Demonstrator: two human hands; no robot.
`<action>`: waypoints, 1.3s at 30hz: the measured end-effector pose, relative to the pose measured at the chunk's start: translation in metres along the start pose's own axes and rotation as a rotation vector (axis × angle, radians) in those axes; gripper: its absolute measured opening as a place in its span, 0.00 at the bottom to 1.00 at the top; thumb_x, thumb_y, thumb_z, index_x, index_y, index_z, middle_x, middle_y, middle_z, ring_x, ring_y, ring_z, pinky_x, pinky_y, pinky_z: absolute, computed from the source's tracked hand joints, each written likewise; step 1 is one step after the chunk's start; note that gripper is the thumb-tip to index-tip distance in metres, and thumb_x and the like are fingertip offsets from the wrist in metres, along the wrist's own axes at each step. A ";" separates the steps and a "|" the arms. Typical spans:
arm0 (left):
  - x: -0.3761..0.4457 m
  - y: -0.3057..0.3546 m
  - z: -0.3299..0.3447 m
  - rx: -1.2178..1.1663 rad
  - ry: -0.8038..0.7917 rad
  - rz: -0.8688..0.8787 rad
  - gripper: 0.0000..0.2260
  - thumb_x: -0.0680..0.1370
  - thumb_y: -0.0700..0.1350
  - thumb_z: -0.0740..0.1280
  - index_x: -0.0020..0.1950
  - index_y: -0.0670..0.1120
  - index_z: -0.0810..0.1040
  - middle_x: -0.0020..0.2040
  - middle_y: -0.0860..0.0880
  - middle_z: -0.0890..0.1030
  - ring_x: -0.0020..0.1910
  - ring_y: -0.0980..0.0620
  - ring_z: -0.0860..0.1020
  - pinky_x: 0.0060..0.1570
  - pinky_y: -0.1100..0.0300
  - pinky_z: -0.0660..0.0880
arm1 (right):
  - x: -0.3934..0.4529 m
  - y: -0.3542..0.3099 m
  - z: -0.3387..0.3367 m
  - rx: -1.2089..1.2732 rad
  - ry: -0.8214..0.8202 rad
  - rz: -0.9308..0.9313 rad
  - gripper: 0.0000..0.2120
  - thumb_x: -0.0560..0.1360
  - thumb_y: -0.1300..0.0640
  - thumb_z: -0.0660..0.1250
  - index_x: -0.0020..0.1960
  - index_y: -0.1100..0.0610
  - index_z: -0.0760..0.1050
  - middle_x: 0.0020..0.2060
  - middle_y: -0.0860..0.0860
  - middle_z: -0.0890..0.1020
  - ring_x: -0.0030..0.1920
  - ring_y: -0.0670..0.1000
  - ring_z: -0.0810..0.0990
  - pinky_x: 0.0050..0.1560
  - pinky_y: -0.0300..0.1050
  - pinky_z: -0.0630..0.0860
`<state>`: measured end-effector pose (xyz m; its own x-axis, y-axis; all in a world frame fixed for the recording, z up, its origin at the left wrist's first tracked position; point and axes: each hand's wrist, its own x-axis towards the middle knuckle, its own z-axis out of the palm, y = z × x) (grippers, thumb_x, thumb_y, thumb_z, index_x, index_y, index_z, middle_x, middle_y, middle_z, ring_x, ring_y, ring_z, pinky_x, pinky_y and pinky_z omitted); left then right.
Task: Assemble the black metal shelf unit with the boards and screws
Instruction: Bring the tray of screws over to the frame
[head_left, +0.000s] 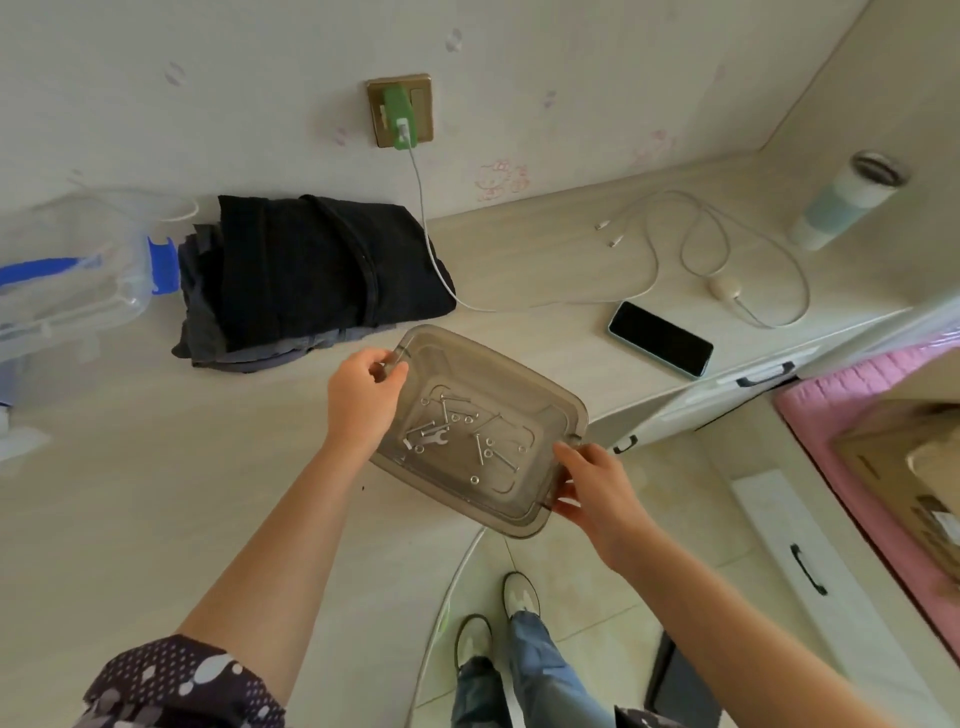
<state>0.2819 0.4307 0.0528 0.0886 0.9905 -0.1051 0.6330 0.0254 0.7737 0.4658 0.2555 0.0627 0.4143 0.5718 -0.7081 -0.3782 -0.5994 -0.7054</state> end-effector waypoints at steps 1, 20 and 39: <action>-0.005 0.003 0.004 -0.011 -0.023 0.014 0.11 0.81 0.45 0.68 0.60 0.41 0.81 0.48 0.47 0.81 0.47 0.49 0.78 0.45 0.59 0.71 | -0.004 0.005 -0.006 0.024 0.025 -0.003 0.10 0.81 0.54 0.63 0.56 0.60 0.74 0.45 0.56 0.78 0.42 0.53 0.80 0.40 0.45 0.82; -0.178 0.084 0.133 -0.224 -0.471 0.076 0.08 0.77 0.42 0.72 0.43 0.54 0.78 0.40 0.56 0.80 0.37 0.62 0.77 0.37 0.70 0.70 | -0.100 0.131 -0.181 0.434 0.612 -0.030 0.08 0.80 0.53 0.66 0.53 0.58 0.74 0.40 0.54 0.78 0.38 0.53 0.76 0.36 0.48 0.79; -0.511 0.113 0.250 -0.147 -0.728 0.129 0.09 0.79 0.40 0.70 0.45 0.54 0.75 0.41 0.54 0.78 0.39 0.59 0.75 0.33 0.76 0.69 | -0.288 0.342 -0.395 0.639 0.935 -0.023 0.08 0.77 0.57 0.70 0.55 0.56 0.77 0.49 0.58 0.82 0.48 0.55 0.81 0.49 0.53 0.80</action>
<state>0.4999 -0.1066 0.0380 0.6733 0.6487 -0.3546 0.4783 -0.0164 0.8781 0.5445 -0.3354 0.0383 0.7817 -0.2242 -0.5819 -0.6048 -0.0452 -0.7951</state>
